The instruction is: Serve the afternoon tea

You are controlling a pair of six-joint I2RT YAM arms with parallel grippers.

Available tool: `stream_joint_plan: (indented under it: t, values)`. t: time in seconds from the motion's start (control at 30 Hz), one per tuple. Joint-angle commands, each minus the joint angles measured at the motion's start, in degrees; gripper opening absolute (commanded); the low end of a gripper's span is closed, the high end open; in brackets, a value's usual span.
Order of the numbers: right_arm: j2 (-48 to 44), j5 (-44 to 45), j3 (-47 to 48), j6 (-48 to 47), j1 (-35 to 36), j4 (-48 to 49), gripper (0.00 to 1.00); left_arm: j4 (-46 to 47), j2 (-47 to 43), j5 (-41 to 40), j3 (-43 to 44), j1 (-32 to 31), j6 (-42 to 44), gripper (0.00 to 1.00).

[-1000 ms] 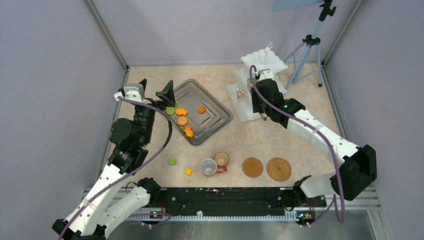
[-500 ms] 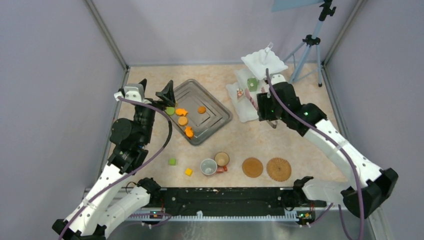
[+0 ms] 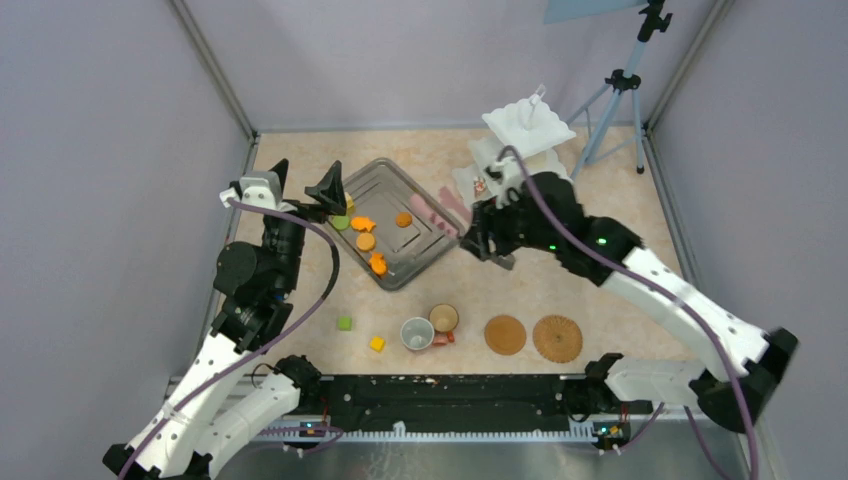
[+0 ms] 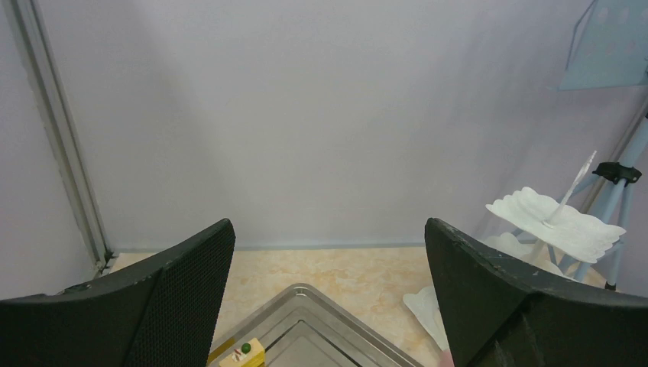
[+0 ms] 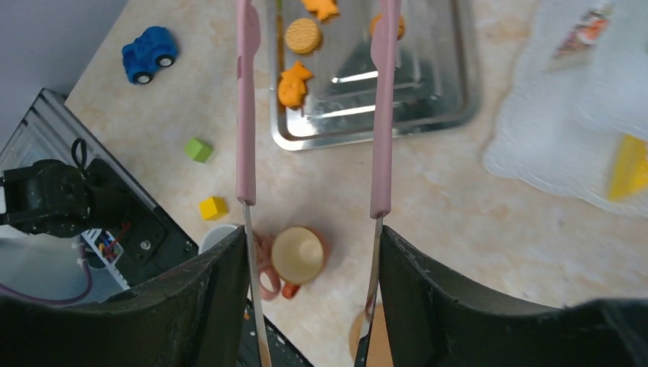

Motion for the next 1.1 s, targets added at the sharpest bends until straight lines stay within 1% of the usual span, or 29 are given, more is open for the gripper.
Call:
stream_joint_plan:
  t: [0.0,0.1,0.2,0.37,0.53,0.7,1.0,1.07]
  values:
    - [13.9,-2.4,3.7,1.5,2.4,16.6,0.58,2.3,-1.7,-3.5,-0.4,0.1,1.4,0.99]
    - [24.1,-4.5,10.0,-2.0,2.5,20.0,0.59,3.5,-2.6,-4.8,-1.0,0.1,2.4,0.99]
    - [33.8,-6.2,17.3,-9.6,2.6,20.8,0.60,3.6,-2.8,-5.2,-1.0,0.2,2.9,0.99]
    - [49.1,-5.0,32.1,-24.0,2.6,15.5,0.61,3.7,-3.0,-5.2,-1.0,0.3,3.3,0.99]
    - [58.0,-4.5,41.0,-33.5,2.4,11.9,0.63,3.9,-2.9,-4.9,-1.0,0.7,3.2,0.98]
    - [63.5,-7.6,47.3,-37.1,1.5,10.6,0.63,3.8,-2.9,-4.2,-1.0,0.9,2.7,0.99]
    - [71.9,-11.6,57.2,-37.4,0.0,9.0,0.64,3.8,-2.7,-4.0,-0.9,1.4,2.6,0.98]
    - [73.3,-12.2,59.0,-37.2,-0.1,8.8,0.66,3.7,-2.6,-3.8,-1.0,1.6,2.4,0.98]
